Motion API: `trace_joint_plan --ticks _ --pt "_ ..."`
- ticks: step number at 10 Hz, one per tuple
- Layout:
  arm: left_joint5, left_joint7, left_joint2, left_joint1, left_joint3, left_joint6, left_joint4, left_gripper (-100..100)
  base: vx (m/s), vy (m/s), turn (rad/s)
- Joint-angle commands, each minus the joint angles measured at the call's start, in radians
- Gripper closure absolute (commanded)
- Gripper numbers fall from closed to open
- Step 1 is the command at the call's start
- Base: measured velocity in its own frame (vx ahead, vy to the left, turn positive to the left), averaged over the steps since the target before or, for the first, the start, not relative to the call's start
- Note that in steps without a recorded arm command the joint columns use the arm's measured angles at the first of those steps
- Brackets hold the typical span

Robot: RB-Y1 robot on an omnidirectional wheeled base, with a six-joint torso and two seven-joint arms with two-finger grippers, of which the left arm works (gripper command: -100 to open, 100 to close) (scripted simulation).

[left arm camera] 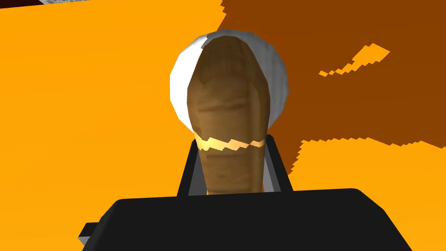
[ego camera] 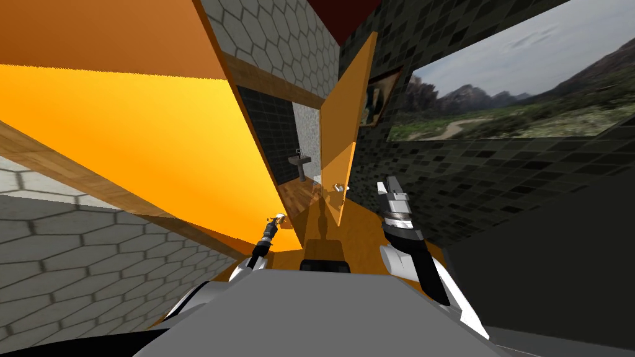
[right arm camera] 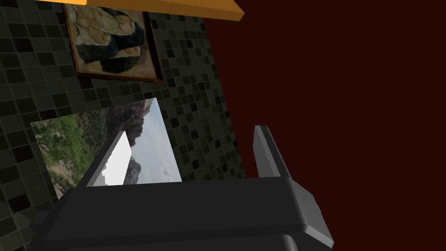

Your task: Pull the door open

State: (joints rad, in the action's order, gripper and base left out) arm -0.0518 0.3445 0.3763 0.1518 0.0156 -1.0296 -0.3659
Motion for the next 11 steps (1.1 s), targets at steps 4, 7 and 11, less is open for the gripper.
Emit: trace_joint_plan --ticks 4,7,11 --pt "0.031 0.016 -0.006 -0.019 -0.007 -0.004 -0.027 100 -0.127 0.014 -0.008" --pt "0.063 0.032 -0.006 -0.034 -0.011 -0.004 -0.054 100 -0.023 0.024 -0.019" --pt "0.085 0.043 -0.006 -0.044 -0.014 -0.004 -0.057 100 -0.135 0.063 -0.046"
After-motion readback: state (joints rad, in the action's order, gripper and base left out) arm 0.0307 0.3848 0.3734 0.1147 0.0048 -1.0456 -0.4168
